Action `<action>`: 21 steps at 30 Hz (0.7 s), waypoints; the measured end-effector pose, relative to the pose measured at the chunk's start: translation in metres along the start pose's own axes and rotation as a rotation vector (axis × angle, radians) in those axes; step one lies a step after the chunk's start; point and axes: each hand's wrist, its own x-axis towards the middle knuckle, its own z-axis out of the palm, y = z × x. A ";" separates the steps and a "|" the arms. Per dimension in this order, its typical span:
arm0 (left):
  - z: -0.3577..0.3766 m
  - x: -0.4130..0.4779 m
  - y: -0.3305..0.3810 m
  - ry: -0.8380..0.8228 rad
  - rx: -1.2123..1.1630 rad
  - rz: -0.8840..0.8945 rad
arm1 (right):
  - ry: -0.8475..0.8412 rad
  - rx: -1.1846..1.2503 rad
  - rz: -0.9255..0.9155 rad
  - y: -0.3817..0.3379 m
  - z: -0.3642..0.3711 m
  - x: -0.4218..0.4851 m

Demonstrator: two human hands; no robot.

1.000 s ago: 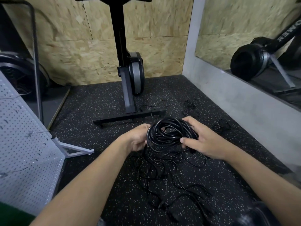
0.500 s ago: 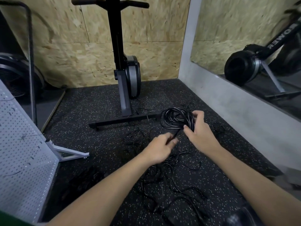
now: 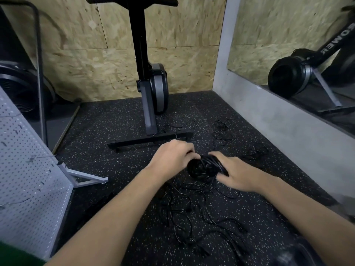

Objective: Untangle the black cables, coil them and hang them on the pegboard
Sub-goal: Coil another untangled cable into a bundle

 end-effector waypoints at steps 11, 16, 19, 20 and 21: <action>0.002 0.002 -0.011 0.022 -0.465 -0.150 | 0.019 -0.077 -0.234 -0.015 0.011 -0.015; -0.001 0.004 -0.023 -0.047 -0.551 -0.261 | 0.054 -0.038 -0.256 -0.020 0.018 -0.017; 0.003 0.002 -0.029 -0.080 -0.703 -0.292 | 0.107 0.006 -0.290 -0.024 0.019 -0.016; 0.003 0.002 -0.030 -0.095 -0.752 -0.293 | 0.121 0.002 -0.297 -0.024 0.019 -0.016; 0.002 0.001 -0.030 -0.113 -0.790 -0.293 | 0.131 -0.009 -0.305 -0.024 0.019 -0.016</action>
